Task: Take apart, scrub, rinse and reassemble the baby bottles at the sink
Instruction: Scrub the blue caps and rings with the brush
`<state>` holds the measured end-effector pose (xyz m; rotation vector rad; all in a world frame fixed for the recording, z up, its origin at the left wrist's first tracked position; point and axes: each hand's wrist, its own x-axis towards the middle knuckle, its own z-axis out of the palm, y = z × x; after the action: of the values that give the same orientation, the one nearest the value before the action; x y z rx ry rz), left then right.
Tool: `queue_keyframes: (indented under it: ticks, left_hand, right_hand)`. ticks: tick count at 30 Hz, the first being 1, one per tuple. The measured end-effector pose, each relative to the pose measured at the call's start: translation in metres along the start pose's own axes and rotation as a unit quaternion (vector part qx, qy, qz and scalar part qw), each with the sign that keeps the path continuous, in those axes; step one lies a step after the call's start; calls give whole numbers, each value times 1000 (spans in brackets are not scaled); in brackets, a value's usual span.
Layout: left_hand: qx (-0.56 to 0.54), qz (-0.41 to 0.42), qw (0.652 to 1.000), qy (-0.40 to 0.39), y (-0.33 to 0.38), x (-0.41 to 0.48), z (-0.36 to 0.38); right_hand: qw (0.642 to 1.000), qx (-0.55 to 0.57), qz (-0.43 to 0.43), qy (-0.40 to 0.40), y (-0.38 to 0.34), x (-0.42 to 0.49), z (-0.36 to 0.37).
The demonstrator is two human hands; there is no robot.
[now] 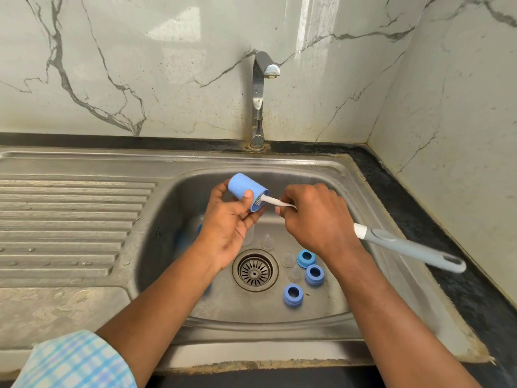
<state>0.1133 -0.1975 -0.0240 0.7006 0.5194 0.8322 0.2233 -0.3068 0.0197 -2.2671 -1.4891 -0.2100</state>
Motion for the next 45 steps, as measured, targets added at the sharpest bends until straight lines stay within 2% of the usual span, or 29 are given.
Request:
queue_keyframes:
  ticks: [3,7,10,18,24,34,41,45]
  left_hand:
    - [-7,13,1000,-24,2,-1,5]
    - [-47,52,997,15,20,9,-5]
    - [-82,52,995,27,25,10,-11]
    - [-24,4,999,-34,9,-1,-1]
    - [-34,40,998,36,21,14,-13]
    - [-82,58,995,27,26,14,-16]
    - [-48,24,998,15,18,9,-11]
    - [8,32,999,37,16,10,-10]
  right_hand:
    - [999,19,16,-21,0,0,0]
    - [997,49,-4,-64,-3,0,-4]
    - [997,51,-22,-46,0,-2,-6]
    - [999,33,17,-28,5,1,1]
    - [997,54,32,-49,2,0,2]
    - [998,59,28,-25,3,-2,-1]
    - [999,36,27,-26,1,-3,-1]
    - [1000,1,20,-18,-1,-4,-1]
